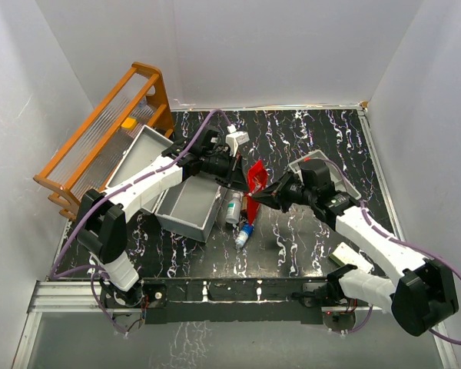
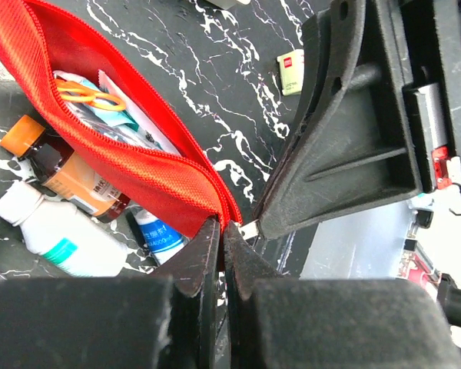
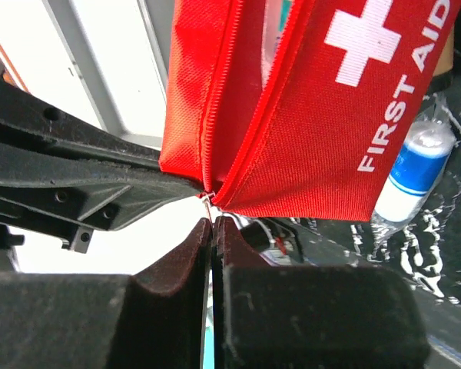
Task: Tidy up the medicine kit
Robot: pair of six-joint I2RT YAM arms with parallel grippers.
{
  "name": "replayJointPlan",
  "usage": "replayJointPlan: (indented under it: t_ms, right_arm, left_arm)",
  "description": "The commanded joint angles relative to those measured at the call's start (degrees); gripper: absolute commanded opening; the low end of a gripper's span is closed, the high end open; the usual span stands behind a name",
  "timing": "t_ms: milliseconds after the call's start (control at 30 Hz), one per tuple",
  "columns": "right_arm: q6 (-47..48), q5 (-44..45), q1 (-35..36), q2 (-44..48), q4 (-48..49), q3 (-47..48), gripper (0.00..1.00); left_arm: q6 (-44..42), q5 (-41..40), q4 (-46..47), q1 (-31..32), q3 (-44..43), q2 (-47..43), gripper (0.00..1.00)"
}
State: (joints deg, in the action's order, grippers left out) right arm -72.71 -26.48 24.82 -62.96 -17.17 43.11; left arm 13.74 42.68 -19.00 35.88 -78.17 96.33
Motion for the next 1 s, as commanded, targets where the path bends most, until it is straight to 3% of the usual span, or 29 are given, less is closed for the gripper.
replayJointPlan:
  t_ms: [0, 300, 533, 600, 767, 967]
  right_arm:
    - [-14.72, 5.86, -1.59, 3.05, 5.22, -4.65, 0.00]
    - [-31.38, 6.08, -1.59, 5.23, 7.88, -9.50, 0.00]
    - [-33.46, 9.85, -1.63, 5.79, 7.63, -9.53, 0.00]
    - [-28.97, 11.44, -1.61, 4.92, 8.45, -8.62, 0.00]
    - [-6.11, 12.34, -1.52, 2.25, 15.54, -6.08, 0.00]
    - [14.05, 14.62, -1.45, 6.95, 28.21, -10.88, 0.00]
  left_arm:
    - [1.68, 3.65, -1.11, -0.46, -0.66, -1.79, 0.00]
    - [4.88, 5.01, 2.13, -0.46, 0.91, -1.78, 0.00]
    - [5.43, 5.75, 1.64, -0.45, -0.10, -1.25, 0.00]
    - [5.24, 5.73, 1.10, -0.46, -0.44, -1.12, 0.00]
    - [5.12, 5.77, -0.61, -0.55, -1.43, -0.36, 0.00]
    - [5.74, 5.66, -1.28, -0.63, -2.11, 0.38, 0.00]
